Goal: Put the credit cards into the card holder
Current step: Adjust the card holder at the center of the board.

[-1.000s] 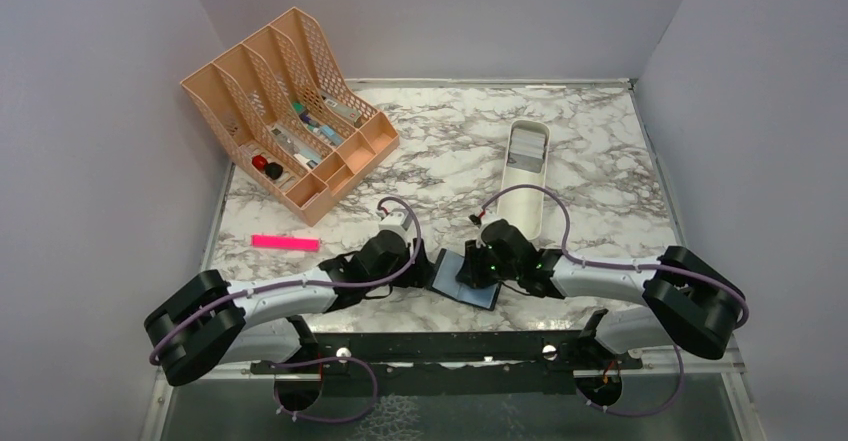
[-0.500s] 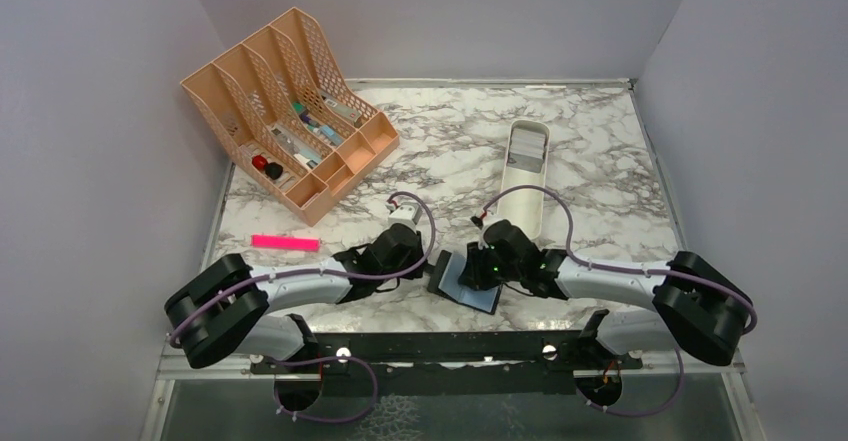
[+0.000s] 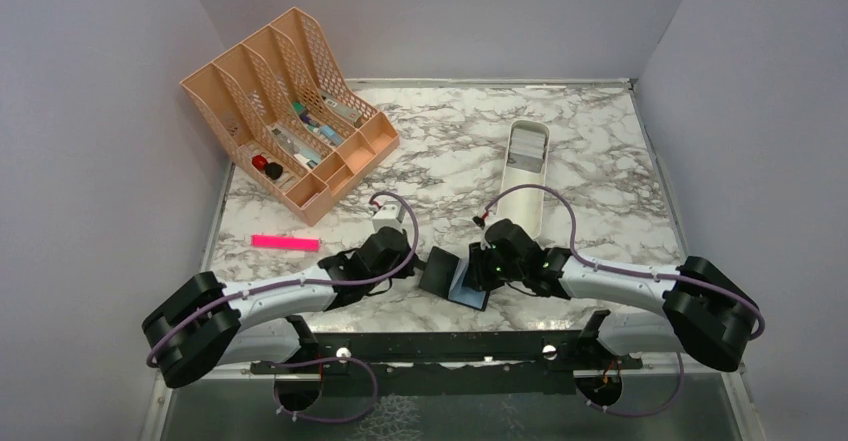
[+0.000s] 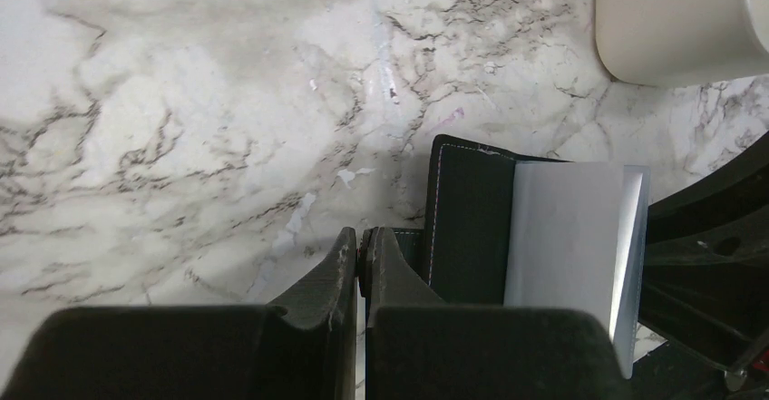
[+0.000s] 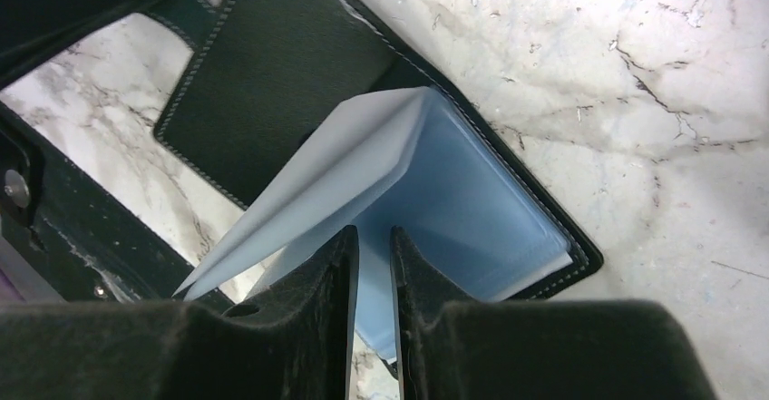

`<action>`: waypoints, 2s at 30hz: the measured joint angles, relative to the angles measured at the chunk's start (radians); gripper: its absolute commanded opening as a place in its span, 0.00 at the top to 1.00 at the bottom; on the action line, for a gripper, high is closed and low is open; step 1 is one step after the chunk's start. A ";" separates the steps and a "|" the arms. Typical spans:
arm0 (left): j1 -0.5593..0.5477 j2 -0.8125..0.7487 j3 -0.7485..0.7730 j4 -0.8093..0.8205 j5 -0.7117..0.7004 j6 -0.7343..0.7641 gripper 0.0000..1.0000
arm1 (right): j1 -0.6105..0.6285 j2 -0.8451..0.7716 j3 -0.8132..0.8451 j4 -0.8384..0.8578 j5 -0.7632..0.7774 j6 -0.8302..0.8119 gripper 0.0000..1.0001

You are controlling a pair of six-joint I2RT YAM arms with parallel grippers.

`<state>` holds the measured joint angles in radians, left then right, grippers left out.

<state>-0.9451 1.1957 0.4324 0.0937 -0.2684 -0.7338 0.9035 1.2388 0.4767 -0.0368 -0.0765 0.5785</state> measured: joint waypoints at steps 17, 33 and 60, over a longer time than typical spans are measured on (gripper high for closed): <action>0.000 -0.137 -0.175 0.005 -0.036 -0.224 0.59 | 0.000 0.142 0.061 0.094 -0.023 0.016 0.76; 0.000 -0.252 0.002 -0.155 0.082 -0.156 0.67 | 0.000 0.233 0.063 0.227 -0.154 0.084 0.76; 0.000 -0.125 -0.021 0.079 0.325 -0.071 0.84 | 0.000 0.287 0.122 0.193 -0.144 0.108 0.76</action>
<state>-0.9451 1.0706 0.4110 0.1722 0.0570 -0.8051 0.9035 1.5261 0.5991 0.1558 -0.2203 0.6868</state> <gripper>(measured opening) 0.166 0.240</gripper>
